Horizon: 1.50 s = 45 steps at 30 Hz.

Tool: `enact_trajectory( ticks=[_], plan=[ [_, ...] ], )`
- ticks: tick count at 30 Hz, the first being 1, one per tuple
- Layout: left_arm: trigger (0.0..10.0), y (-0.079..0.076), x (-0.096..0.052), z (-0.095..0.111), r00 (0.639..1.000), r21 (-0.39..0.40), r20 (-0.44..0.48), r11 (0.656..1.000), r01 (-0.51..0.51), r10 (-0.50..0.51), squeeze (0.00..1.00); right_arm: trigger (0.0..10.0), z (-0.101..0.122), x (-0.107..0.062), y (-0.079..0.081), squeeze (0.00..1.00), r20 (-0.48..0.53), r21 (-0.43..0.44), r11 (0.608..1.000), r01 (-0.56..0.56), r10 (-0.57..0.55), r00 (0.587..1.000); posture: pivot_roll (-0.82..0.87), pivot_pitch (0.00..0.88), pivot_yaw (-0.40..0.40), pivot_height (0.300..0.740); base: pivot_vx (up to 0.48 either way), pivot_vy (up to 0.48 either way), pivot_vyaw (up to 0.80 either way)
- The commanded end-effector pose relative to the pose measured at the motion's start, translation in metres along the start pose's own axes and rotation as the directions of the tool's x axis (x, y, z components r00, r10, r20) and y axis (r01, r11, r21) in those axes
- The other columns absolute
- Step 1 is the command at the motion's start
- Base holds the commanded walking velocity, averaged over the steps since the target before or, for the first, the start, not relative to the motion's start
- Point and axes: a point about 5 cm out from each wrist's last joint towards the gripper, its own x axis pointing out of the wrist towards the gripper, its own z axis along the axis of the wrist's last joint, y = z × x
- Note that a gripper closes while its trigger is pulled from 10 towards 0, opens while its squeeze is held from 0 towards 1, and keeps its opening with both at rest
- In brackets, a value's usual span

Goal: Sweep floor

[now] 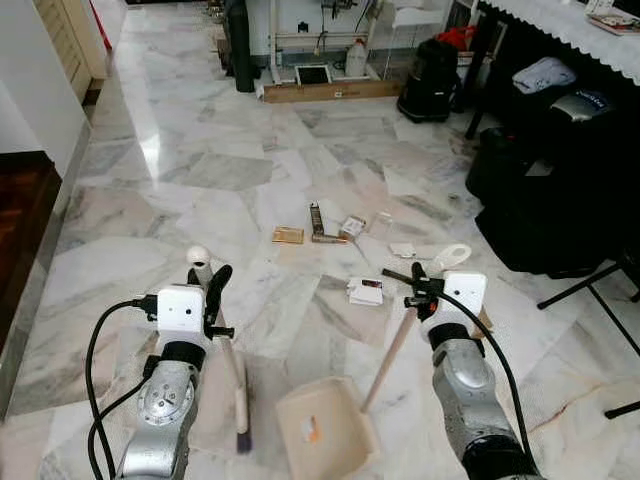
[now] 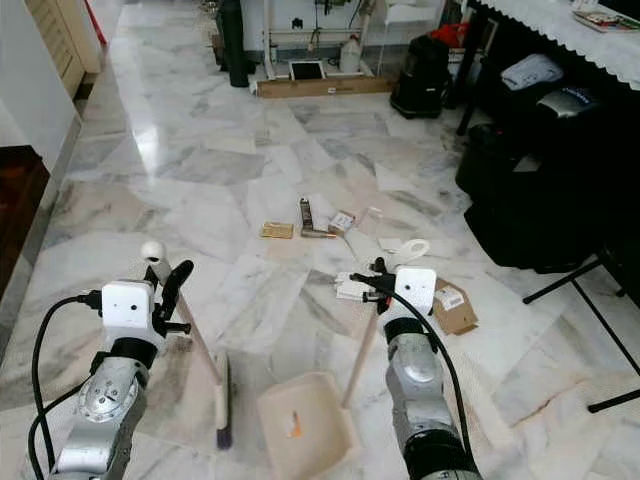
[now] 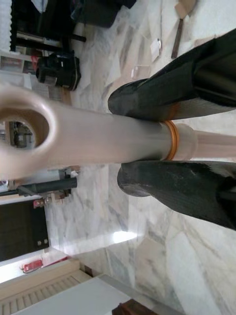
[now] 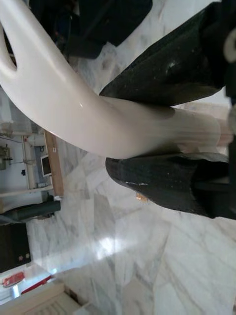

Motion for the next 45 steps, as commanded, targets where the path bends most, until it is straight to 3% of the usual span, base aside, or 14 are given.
enact_trajectory(
  ticks=[1,14,18,45],
  plan=[
    [10.0,-0.0001,0.0022,0.0061,0.999,-0.007,0.036,1.0,0.003,-0.002,0.0,10.0,0.0125,0.004,-0.0016,0.0,0.061,0.0,1.0,0.005,-0.005,0.998,0.11,0.03,-0.037,0.74,0.0,0.0,0.0],
    [10.0,0.0006,0.0031,0.0041,1.0,0.008,0.019,1.0,0.001,-0.001,0.0,10.0,0.0139,0.007,-0.0001,0.0,0.056,0.027,1.0,0.009,-0.01,0.998,0.1,0.029,-0.036,0.74,0.0,0.0,0.0],
    [10.0,0.0015,0.0026,0.0027,1.0,0.011,0.011,1.0,-0.006,0.006,0.0,10.0,0.0138,0.0075,-0.0001,0.0,0.051,0.03,1.0,0.005,-0.006,0.999,0.1,0.03,-0.037,0.74,0.319,0.0,-0.8],
    [10.0,0.0018,0.0036,0.0027,1.0,0.007,0.011,1.0,-0.012,0.012,0.0,10.0,0.0156,0.0075,0.002,0.0,0.063,0.01,1.0,-0.013,0.012,0.998,0.1,0.036,-0.039,0.74,0.356,0.0,0.0]
  ],
)
